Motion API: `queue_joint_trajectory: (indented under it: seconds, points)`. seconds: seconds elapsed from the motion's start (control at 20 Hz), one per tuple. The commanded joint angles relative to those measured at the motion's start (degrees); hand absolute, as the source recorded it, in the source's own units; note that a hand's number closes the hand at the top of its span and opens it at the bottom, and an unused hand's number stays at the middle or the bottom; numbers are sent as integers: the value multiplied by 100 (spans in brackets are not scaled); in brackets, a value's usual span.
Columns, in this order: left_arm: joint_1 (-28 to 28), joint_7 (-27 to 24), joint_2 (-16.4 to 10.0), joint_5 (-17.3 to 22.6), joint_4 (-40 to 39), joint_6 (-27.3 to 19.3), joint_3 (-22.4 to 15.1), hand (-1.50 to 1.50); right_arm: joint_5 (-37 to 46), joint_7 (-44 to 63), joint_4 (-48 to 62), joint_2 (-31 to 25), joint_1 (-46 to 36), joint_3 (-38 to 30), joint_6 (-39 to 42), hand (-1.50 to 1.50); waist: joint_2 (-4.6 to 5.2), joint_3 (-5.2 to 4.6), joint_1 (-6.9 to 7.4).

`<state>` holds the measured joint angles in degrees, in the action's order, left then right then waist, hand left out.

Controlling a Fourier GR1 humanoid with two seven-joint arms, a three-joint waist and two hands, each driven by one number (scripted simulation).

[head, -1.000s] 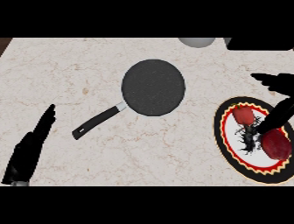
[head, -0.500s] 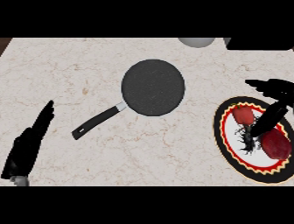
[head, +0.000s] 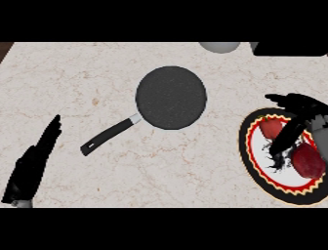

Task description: Pick the bell pepper from the plate and place it in the pan

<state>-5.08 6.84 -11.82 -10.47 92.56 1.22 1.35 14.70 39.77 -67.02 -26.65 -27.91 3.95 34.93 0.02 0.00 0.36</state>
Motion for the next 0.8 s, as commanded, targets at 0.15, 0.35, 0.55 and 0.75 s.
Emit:
queue_joint_trajectory:
  seconds: [0.15, 0.35, 0.55, 0.75]
  points:
    - [221, -93, 223, -319, -385, -144, -68, 0, 698, -757, 639, 286, 133, 57, -360, -150, 8, 0, -10]
    - [297, -342, -13, -9, -549, 192, 330, 0, 627, -338, 155, 489, 311, -113, -220, -150, -2, -2, -28]
    - [-152, -81, 210, -226, 114, 67, -11, 0, 869, -1178, 1227, 517, -416, -334, -677, 150, 13, 2, 51]
    - [143, -7, 207, -278, -102, 97, 74, 0, 822, -1438, 1616, 599, -387, -549, -657, 150, 10, 1, 14]
